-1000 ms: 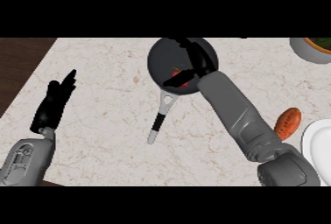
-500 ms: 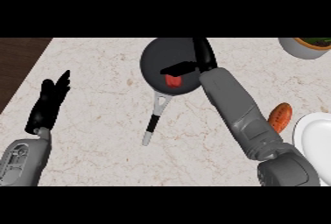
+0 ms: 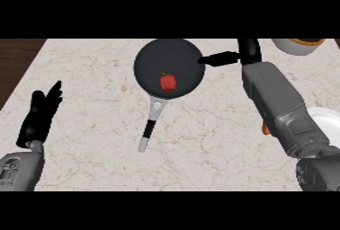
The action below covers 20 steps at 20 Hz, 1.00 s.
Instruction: Pick the bell pepper from the plate and place it in the pan
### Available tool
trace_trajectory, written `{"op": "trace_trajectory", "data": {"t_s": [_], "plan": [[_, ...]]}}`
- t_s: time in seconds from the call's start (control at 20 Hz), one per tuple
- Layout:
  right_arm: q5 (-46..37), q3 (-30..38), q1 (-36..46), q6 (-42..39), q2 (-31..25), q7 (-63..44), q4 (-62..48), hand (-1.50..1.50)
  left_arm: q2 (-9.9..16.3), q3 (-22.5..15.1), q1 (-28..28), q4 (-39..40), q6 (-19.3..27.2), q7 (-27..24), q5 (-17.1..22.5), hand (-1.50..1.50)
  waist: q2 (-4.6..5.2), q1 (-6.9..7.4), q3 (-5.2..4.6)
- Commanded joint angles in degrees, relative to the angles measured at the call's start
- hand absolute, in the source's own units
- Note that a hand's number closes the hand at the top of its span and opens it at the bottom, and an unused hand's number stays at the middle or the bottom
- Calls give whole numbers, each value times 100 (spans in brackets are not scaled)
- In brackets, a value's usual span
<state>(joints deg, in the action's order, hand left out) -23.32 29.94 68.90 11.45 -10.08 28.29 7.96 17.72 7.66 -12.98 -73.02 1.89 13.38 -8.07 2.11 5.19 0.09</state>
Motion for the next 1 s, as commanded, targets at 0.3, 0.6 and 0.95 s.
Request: {"op": "trace_trajectory", "data": {"t_s": [0.3, 0.6, 0.95], "plan": [[109, 69, -458, -1766, -1392, 347, 14, -150, 1, 83, 65, -18, -88, -23, 106, 0, -15, -111, 9], [3, -47, -761, -2273, -1811, 619, 32, -150, -106, 40, -102, 85, 151, 96, -67, 0, -11, -152, 12], [-2, -46, -868, -2923, -2441, 767, 48, -150, -114, -35, 99, -76, 75, -58, -101, 0, -5, -91, 18]]}}
